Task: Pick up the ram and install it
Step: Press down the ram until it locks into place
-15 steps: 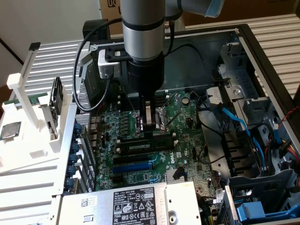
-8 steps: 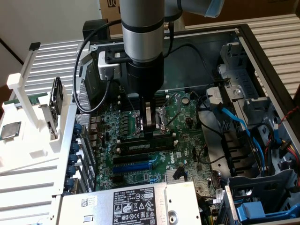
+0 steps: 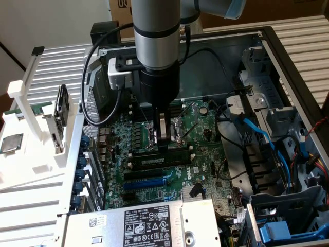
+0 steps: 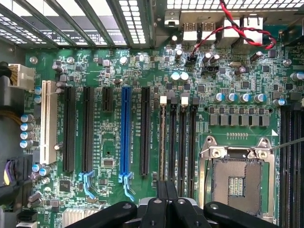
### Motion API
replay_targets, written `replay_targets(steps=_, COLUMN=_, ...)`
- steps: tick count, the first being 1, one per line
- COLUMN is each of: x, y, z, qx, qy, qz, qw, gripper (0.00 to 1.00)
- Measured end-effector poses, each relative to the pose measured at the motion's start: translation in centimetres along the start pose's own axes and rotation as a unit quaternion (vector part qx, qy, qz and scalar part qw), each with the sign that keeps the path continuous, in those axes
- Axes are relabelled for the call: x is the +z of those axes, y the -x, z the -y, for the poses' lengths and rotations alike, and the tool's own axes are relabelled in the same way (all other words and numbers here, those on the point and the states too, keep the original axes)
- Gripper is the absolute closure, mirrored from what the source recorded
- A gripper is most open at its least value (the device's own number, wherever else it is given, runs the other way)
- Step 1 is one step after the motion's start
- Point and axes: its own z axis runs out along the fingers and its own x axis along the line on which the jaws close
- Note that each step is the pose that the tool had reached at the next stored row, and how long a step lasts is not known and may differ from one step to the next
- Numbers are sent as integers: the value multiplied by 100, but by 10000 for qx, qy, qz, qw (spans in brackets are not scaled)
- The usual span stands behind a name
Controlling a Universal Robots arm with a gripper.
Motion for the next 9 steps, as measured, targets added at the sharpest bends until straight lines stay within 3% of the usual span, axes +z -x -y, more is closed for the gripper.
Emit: replay_targets(steps=9, x=38, y=3, z=-1, qx=-13, qy=-3, qz=5, qw=10000, gripper=90)
